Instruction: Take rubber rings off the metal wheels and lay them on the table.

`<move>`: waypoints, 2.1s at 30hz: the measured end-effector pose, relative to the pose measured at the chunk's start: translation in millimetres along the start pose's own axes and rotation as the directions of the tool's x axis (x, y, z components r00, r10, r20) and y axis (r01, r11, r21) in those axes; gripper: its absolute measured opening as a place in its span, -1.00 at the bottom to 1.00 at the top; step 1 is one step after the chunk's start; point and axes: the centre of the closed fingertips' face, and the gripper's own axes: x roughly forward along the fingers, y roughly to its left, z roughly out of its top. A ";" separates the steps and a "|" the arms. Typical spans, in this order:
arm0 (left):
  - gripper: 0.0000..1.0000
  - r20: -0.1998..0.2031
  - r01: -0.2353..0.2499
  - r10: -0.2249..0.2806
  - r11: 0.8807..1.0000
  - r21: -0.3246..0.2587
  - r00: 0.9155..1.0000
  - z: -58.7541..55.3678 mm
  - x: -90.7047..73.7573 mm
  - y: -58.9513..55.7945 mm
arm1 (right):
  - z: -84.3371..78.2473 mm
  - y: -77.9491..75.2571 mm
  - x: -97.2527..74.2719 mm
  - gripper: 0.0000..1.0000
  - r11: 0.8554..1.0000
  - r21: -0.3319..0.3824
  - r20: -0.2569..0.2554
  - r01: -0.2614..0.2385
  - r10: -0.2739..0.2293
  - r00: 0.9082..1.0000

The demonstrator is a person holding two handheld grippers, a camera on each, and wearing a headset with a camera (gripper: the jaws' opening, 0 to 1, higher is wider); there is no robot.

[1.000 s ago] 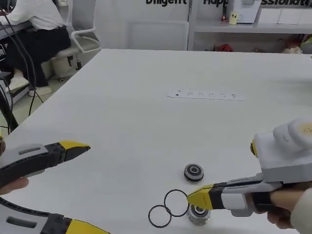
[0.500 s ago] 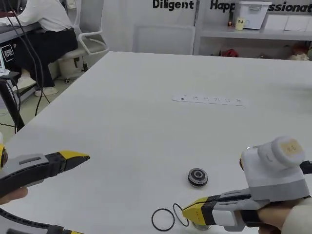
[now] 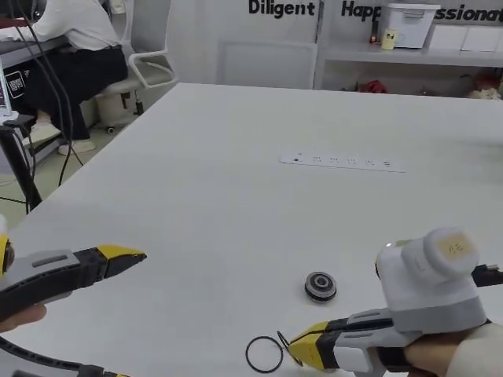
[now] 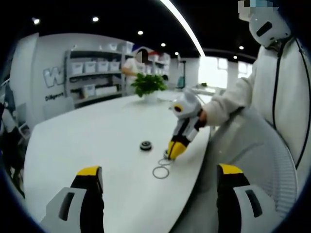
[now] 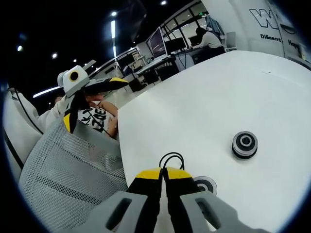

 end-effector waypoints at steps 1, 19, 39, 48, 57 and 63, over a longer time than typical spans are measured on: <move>0.98 0.001 -0.001 0.001 1.000 0.000 1.000 0.2 -0.4 0.0 | -0.8 0.5 0.7 -0.99 1.000 -0.004 -0.004 -0.002 0.002 1.000; 0.95 -0.009 -0.022 0.022 1.000 -0.002 1.000 -3.1 -2.0 0.0 | -5.0 -6.6 5.1 -0.84 0.998 -0.057 -0.024 0.040 -0.041 0.999; 0.93 -0.005 -0.026 0.026 1.000 0.011 1.000 4.1 -3.7 2.5 | 13.2 -17.5 -10.0 -0.76 0.996 -0.056 0.036 0.076 -0.074 0.997; 0.93 0.009 -0.017 0.017 1.000 0.014 1.000 13.4 -3.8 6.2 | 39.2 -28.3 -33.0 -0.74 0.991 -0.043 0.136 0.124 -0.118 0.984; 0.95 0.011 -0.007 0.007 0.999 0.050 1.000 30.6 -0.1 11.4 | 54.4 -31.7 -56.1 -0.70 0.986 -0.049 0.199 0.156 -0.144 0.969; 0.96 0.015 0.002 -0.003 0.996 0.084 1.000 44.9 3.8 14.7 | 61.7 -32.4 -71.1 -0.64 0.981 -0.079 0.222 0.178 -0.156 0.962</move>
